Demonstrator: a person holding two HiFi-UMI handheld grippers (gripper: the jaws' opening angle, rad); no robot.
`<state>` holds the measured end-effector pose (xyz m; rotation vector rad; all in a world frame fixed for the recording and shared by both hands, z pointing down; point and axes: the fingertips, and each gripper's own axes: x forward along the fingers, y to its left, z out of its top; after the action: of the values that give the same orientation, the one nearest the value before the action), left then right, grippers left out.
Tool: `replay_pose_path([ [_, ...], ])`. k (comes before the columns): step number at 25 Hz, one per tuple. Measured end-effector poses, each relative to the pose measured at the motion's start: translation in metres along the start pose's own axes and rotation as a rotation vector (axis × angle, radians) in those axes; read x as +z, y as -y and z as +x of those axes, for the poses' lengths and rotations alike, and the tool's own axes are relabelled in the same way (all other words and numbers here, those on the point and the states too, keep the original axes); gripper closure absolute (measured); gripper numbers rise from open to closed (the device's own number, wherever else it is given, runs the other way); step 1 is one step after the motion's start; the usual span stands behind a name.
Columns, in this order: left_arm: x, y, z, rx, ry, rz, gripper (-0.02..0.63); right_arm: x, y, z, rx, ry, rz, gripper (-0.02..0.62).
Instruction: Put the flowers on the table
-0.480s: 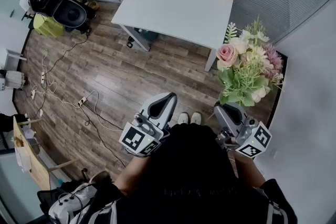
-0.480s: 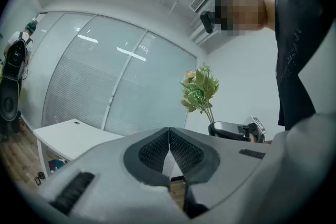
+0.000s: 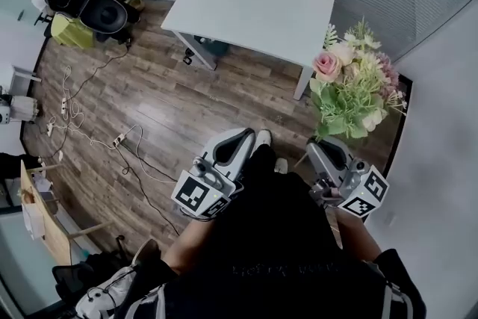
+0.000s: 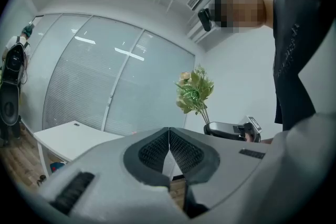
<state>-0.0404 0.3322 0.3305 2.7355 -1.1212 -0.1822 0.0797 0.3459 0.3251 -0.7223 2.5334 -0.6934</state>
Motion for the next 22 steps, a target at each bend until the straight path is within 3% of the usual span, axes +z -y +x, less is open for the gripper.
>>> replay_pose_path([
  [5, 0.000, -0.008, 0.006, 0.007, 0.004, 0.024, 0.588, 0.000, 0.011, 0.008, -0.005, -0.013, -0.014, 0.549],
  [10, -0.017, -0.025, 0.016, 0.009, -0.005, -0.004, 0.586, -0.006, 0.027, 0.012, -0.014, -0.021, -0.023, 0.551],
  [17, -0.007, -0.075, 0.049, 0.013, -0.029, -0.050, 0.586, 0.013, 0.062, 0.062, -0.020, -0.035, -0.017, 0.549],
  [22, 0.007, -0.106, 0.069, 0.015, -0.007, -0.029, 0.587, 0.021, 0.082, 0.092, -0.012, -0.043, 0.000, 0.549],
])
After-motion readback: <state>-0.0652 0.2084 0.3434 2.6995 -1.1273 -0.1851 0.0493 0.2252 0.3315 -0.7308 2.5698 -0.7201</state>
